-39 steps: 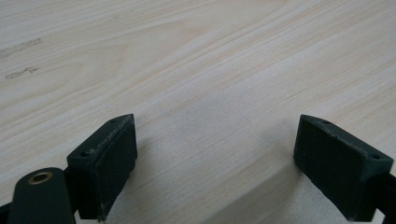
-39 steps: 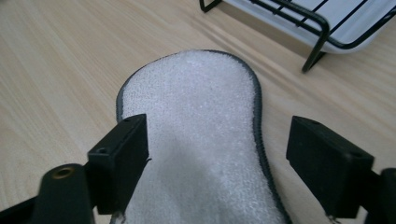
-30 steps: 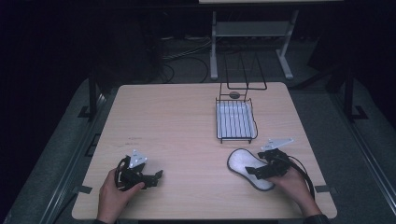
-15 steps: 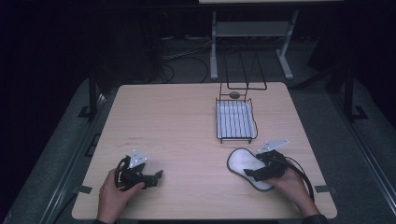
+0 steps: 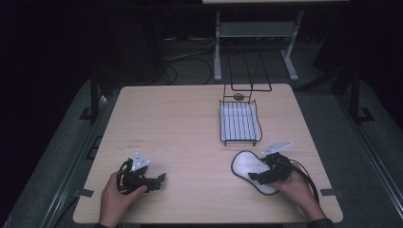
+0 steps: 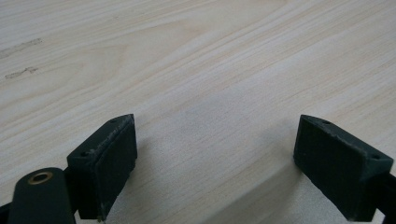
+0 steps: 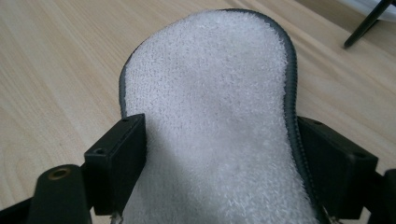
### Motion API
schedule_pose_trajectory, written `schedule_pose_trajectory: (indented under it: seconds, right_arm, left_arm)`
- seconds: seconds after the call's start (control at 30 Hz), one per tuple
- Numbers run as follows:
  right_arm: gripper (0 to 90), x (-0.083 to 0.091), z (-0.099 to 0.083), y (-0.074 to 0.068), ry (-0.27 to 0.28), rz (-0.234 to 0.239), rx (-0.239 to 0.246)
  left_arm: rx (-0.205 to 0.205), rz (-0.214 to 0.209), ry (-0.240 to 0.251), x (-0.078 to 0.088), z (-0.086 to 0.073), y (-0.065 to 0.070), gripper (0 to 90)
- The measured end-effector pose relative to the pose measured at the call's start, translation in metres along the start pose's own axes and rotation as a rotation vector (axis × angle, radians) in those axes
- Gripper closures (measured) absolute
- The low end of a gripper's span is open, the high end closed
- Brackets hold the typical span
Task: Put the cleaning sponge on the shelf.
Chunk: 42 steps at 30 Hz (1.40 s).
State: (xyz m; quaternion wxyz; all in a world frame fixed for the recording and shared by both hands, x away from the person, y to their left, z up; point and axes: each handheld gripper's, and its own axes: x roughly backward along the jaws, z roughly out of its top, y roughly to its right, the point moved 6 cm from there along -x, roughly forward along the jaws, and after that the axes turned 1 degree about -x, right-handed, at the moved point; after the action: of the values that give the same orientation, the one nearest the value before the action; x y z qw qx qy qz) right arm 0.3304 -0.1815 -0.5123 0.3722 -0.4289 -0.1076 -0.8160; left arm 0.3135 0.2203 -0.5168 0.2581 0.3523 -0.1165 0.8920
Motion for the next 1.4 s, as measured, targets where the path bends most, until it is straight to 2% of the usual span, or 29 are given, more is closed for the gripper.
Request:
schedule_pose_trajectory:
  seconds: [0.37,0.43,0.7,1.03,1.2,1.4]
  right_arm:
    - [23.3,0.001,0.000,0.001,-0.005,0.013,0.014]
    - [24.3,0.003,0.001,0.000,-0.006,0.003,0.031]
    - [29.1,0.007,0.002,0.000,0.009,-0.006,0.032]
    - [44.4,0.020,0.005,0.002,0.054,-0.012,0.041]
    - [53.2,0.027,0.009,0.003,0.071,0.004,0.036]
    - [59.1,0.033,0.012,0.002,0.086,0.024,0.031]
  left_arm:
    - [0.000,0.000,0.000,0.000,0.000,0.000,12.6]
    - [0.000,0.000,-0.001,0.000,0.000,0.000,12.6]
    - [0.000,0.000,-0.001,0.000,0.000,0.000,12.6]
    - [0.000,0.000,-0.001,0.000,0.000,0.000,12.6]
    - [-0.001,0.000,-0.001,0.000,0.000,0.000,12.6]
    - [0.001,0.000,0.000,0.000,0.000,0.000,12.6]
